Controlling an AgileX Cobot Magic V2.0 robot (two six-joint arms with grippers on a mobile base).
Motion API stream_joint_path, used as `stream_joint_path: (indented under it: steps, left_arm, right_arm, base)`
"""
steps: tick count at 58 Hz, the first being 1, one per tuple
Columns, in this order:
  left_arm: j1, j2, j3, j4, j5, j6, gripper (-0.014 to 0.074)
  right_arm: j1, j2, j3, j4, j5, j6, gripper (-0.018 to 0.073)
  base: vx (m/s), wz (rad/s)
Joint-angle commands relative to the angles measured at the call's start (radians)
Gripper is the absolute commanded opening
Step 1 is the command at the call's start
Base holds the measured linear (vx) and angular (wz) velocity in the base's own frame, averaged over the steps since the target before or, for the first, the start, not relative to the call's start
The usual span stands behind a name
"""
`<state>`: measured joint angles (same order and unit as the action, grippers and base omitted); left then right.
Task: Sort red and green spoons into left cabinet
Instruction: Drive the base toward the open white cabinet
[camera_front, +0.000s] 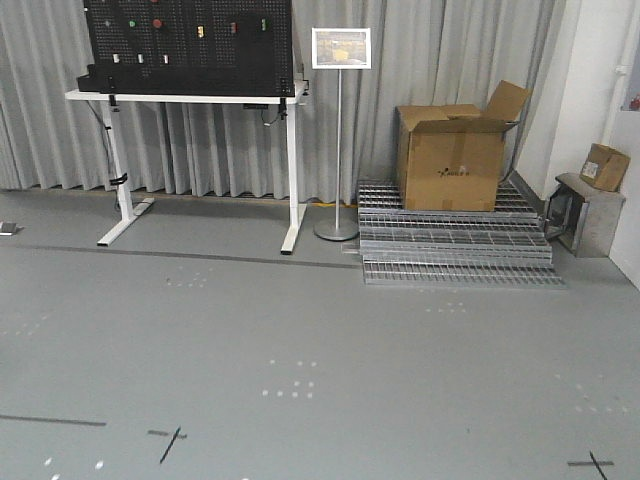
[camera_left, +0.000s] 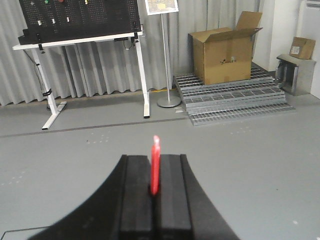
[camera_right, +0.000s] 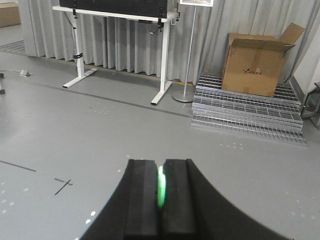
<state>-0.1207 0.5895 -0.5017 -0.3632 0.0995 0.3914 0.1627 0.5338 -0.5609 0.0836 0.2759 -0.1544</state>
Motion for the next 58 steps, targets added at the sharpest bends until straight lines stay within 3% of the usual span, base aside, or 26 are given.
stream_joint_path:
  steps: [1,58]
  left_arm:
    - [-0.008,-0.001,-0.024,-0.007,-0.081,-0.002,-0.0003]
    - [-0.008,-0.001,-0.024,-0.007,-0.079,-0.002,-0.0003]
  right_arm:
    - [-0.005,0.003,-0.029,-0.003,-0.082,-0.006,-0.0004]
    - [-0.005,0.003,-0.029,-0.003,-0.078,-0.006,-0.0004]
  base:
    - [0.66,-0.04]
    - [0.66,-0.04]
